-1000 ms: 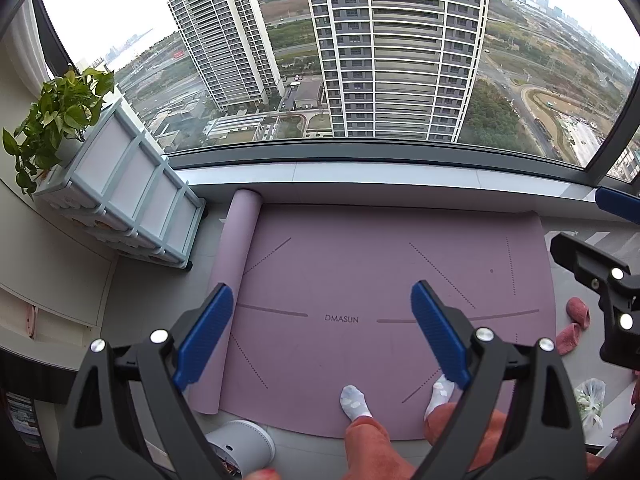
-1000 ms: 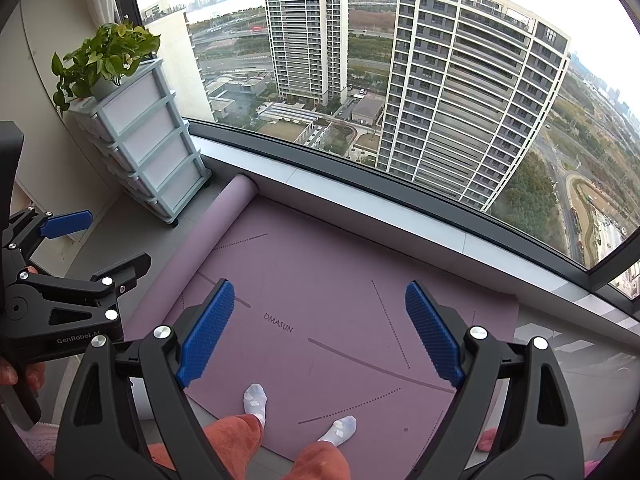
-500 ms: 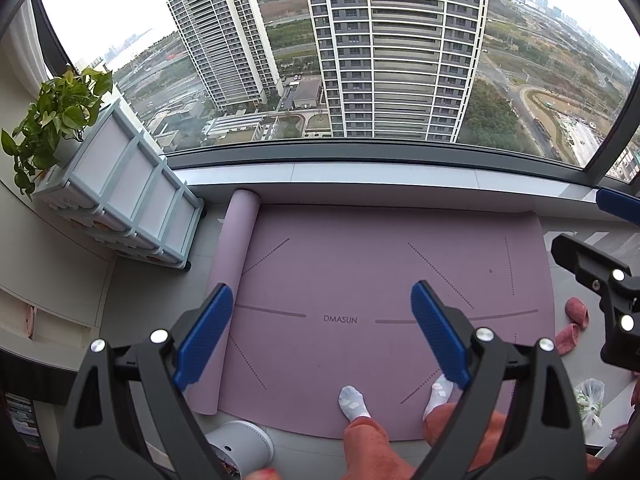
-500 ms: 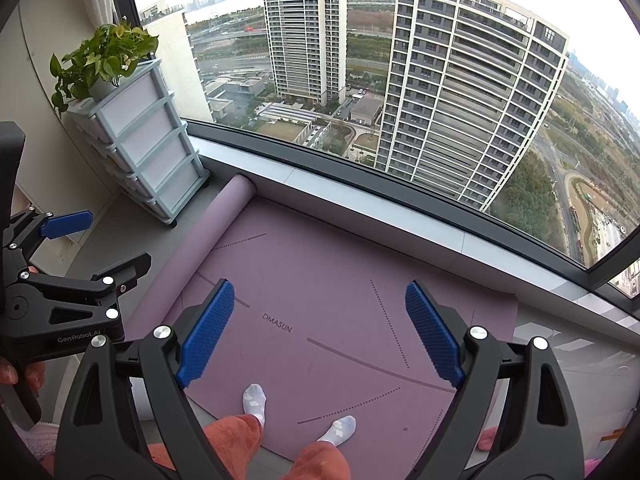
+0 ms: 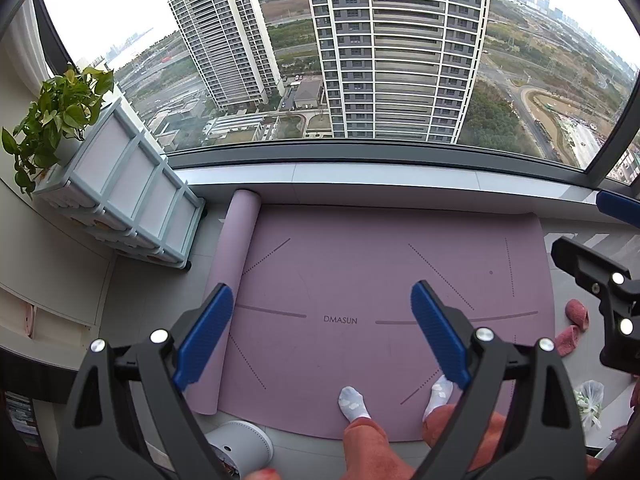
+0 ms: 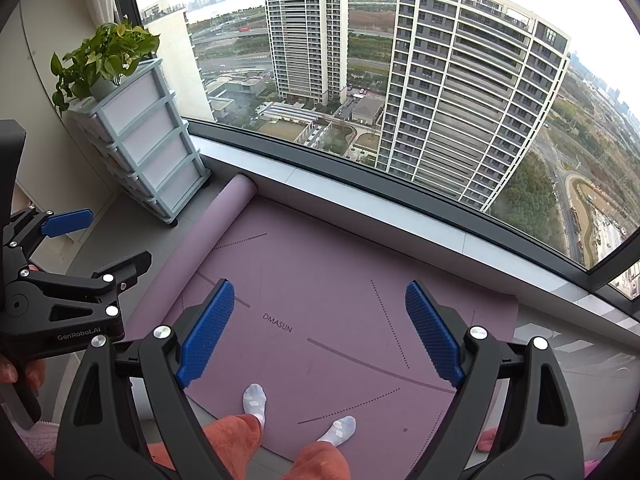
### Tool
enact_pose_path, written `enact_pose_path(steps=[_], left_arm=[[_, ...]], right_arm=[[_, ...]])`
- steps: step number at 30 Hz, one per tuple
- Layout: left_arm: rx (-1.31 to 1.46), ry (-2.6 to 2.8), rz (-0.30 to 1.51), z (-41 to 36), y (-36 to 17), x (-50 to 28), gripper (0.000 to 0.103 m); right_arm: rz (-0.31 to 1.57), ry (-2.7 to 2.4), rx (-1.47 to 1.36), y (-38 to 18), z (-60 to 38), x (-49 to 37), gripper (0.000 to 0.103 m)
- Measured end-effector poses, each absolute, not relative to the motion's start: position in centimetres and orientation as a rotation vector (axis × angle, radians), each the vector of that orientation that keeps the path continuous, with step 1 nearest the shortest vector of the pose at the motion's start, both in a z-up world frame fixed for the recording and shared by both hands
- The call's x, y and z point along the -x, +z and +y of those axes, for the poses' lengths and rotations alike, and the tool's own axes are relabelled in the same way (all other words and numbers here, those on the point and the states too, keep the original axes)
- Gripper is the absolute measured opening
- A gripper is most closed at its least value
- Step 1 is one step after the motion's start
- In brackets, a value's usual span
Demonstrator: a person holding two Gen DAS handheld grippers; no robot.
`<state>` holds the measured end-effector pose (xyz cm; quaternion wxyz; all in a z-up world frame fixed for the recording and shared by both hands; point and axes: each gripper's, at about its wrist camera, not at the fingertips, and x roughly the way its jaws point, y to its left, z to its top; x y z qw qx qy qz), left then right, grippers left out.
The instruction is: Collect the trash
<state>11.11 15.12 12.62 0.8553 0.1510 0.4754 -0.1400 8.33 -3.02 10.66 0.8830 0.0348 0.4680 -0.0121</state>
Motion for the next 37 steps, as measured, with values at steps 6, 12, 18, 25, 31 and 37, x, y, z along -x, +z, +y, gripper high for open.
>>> enact_pose_path(steps=[6,12,18,25,31,37], left_arm=[[-0.318,-0.295,0.999,15.1,12.6,-11.1,0.090],[-0.324,-0.284,0.975,14.9,12.9,-11.1,0.090],[-0.292,-0.281,0.951,14.7,13.4,-11.0,0.090],[-0.274,-0.320,0.945,14.5,13.6,-11.2,0.090],[-0.313,-0.333,0.944,13.8,13.4,-10.9,0.090],[-0.317,-0.309,0.927,13.9,13.8,-11.2,0.090]], right_arm=[[0.974,-0.025,-0.073,10.7,-3.0,-8.3,0.084],[0.972,-0.025,-0.074,10.7,-3.1,-8.3,0.084],[0.970,-0.026,-0.074,10.7,-3.2,-8.2,0.084],[0.966,-0.025,-0.063,10.8,-3.2,-8.0,0.084],[0.965,-0.024,-0.060,10.8,-3.1,-8.0,0.084],[0.966,-0.024,-0.058,10.8,-3.2,-8.1,0.084]])
